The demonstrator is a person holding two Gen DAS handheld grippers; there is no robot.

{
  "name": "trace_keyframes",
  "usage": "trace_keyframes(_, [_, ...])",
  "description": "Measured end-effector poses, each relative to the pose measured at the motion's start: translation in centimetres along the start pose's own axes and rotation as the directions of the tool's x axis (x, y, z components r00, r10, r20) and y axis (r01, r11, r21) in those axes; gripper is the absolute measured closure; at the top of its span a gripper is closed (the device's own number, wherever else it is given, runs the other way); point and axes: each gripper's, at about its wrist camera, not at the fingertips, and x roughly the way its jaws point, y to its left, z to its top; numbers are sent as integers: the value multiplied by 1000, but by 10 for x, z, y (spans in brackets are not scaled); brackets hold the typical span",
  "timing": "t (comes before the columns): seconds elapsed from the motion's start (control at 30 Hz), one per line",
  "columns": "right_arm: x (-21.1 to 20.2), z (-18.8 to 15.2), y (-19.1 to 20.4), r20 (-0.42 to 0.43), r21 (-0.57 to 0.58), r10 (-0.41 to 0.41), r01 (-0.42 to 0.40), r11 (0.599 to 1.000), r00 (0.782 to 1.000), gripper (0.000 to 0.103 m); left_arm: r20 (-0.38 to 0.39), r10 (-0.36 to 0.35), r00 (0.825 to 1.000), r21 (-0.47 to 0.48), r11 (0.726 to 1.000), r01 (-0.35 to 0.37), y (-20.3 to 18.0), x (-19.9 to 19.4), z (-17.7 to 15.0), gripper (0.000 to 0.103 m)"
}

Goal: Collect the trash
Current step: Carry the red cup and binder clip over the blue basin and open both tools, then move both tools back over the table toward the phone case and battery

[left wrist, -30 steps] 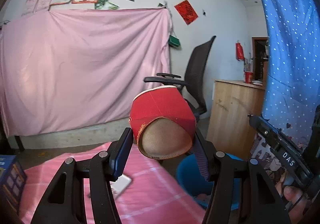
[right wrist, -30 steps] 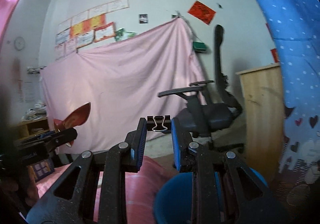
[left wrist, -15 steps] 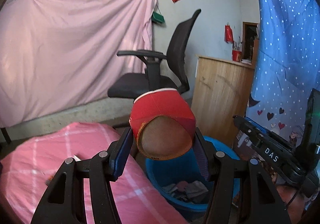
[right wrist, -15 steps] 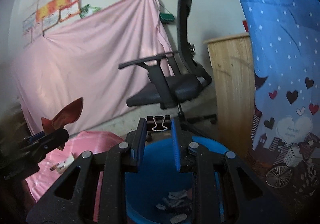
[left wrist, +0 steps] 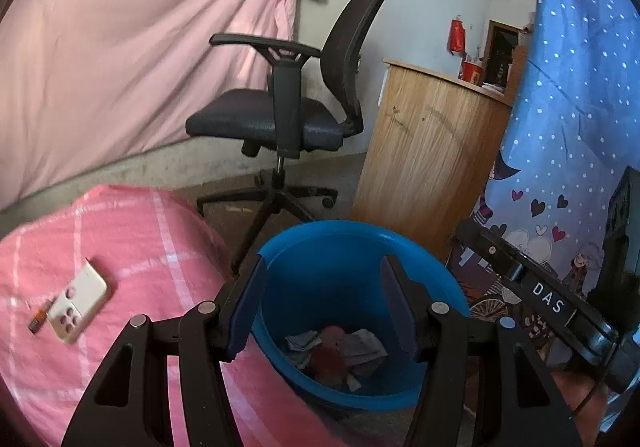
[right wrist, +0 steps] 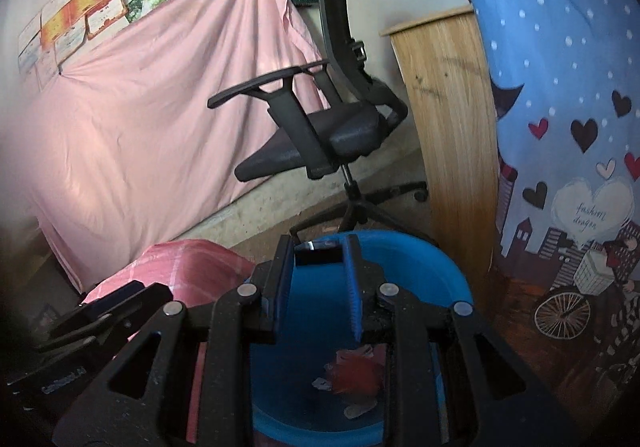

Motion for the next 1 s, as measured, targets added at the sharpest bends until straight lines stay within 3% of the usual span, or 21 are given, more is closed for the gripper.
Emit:
trace_keyframes(0.2, [6, 0, 1, -32, -1, 16, -16, 1000, 999, 52, 0, 7, 1000, -37, 999, -7, 7, -1, 0, 50])
trace_keyframes(0.57, [4, 2, 11, -14, -12, 31, -31, 999, 999, 44, 21, 40, 999, -55, 998, -38, 19, -18, 2, 50])
trace_keyframes(0.77, [-5, 7, 32, 41, -59, 52, -49, 997, 998, 33, 83, 81, 993, -68, 995, -75, 30, -42, 5, 50])
trace_keyframes(0.97, [-14, 9, 59, 113, -113, 95, -83, 990, 989, 16, 152, 145, 978, -99, 987, -131, 51, -74, 8, 43])
trace_keyframes(1.0, [-14, 9, 63, 119, -120, 101, -87, 989, 988, 9, 163, 157, 974, -102, 985, -142, 54, -79, 8, 42])
